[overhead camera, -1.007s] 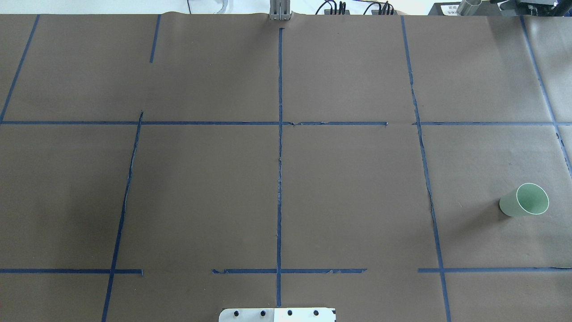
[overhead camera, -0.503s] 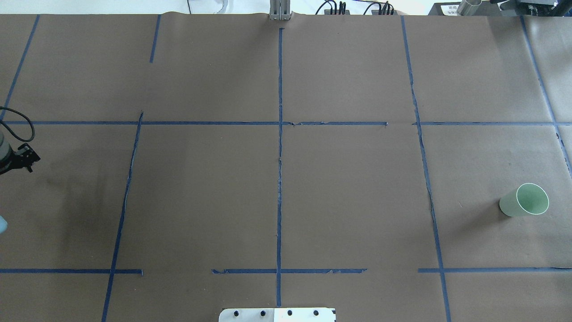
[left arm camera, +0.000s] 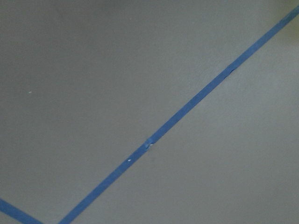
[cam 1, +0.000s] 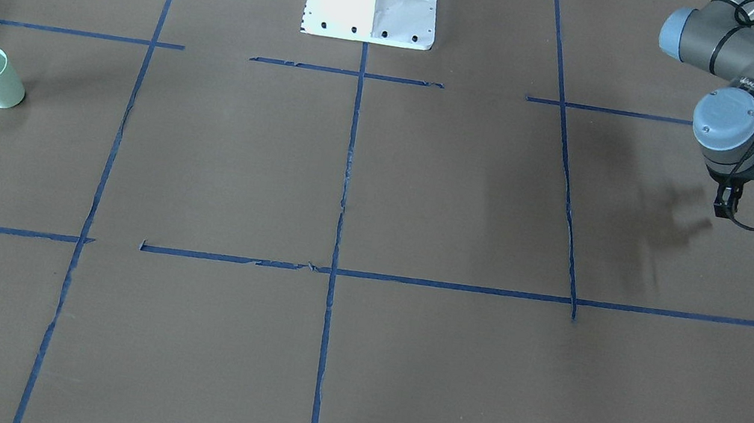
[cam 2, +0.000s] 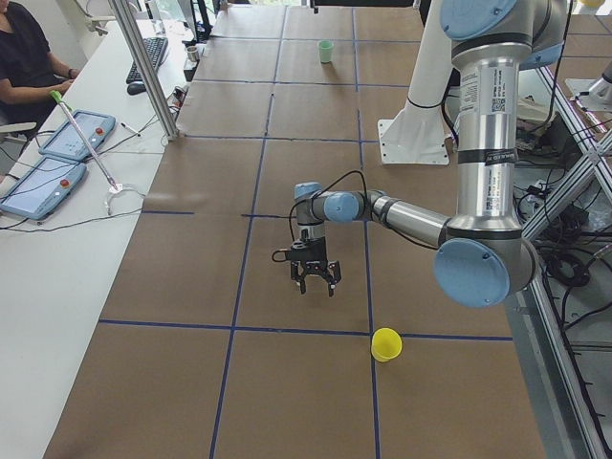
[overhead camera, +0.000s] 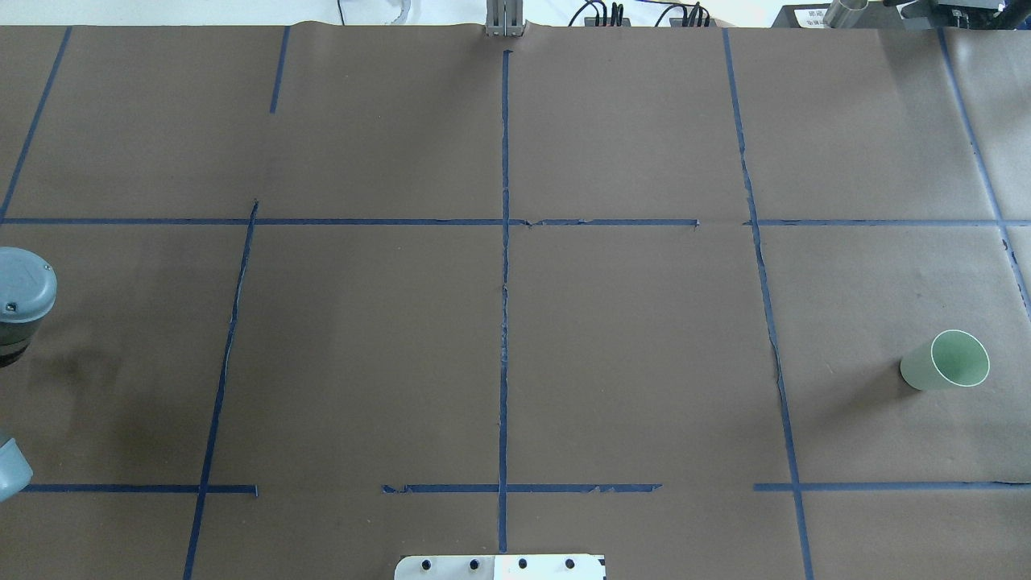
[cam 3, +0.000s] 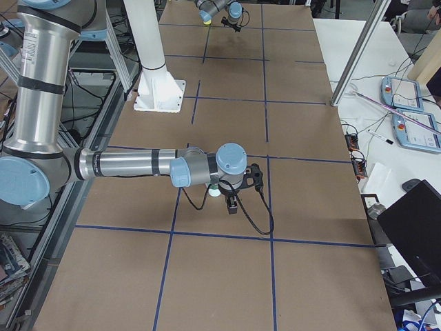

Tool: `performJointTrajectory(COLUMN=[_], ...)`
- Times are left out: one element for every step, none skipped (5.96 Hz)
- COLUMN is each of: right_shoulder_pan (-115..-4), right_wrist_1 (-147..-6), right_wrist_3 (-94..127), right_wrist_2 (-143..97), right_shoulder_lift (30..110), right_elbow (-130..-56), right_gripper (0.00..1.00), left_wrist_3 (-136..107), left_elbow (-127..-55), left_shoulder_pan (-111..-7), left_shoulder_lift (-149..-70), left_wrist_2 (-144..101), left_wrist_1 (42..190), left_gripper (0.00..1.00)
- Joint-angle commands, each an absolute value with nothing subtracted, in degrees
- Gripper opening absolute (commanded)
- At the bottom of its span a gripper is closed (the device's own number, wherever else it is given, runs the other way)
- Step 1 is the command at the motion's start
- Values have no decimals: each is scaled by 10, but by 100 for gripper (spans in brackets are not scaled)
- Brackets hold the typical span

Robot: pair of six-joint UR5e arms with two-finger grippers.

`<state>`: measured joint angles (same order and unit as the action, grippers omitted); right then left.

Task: Transfer and stack yellow cup on green cup

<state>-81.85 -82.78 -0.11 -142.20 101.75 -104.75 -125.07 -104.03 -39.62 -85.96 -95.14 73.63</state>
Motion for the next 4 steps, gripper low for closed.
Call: performJointTrajectory(right_shoulder_pan=[-799, -786, -780, -773], right_wrist_1=[-827, -827, -826, -827], right_wrist_3=[0, 1, 1, 1], right_wrist_2=[-1422, -1422, -1423, -1434], right_shoulder_lift=[1016, 1014, 1012, 1012], right_elbow=[-1049, -1049, -1049, -1052], right_gripper=[100, 100, 100, 100], left_wrist_3=[-1426, -1500, -1556, -1595], left_elbow=[-1049, -1056, -1036, -1011], left_shoulder_pan=[-361, -339, -320, -309], left_shoulder_lift=[-853, -852, -845, -842], left_wrist_2=[-935, -938, -939, -955], left_wrist_1=[573, 522, 519, 517], left_gripper=[100, 100, 100, 100])
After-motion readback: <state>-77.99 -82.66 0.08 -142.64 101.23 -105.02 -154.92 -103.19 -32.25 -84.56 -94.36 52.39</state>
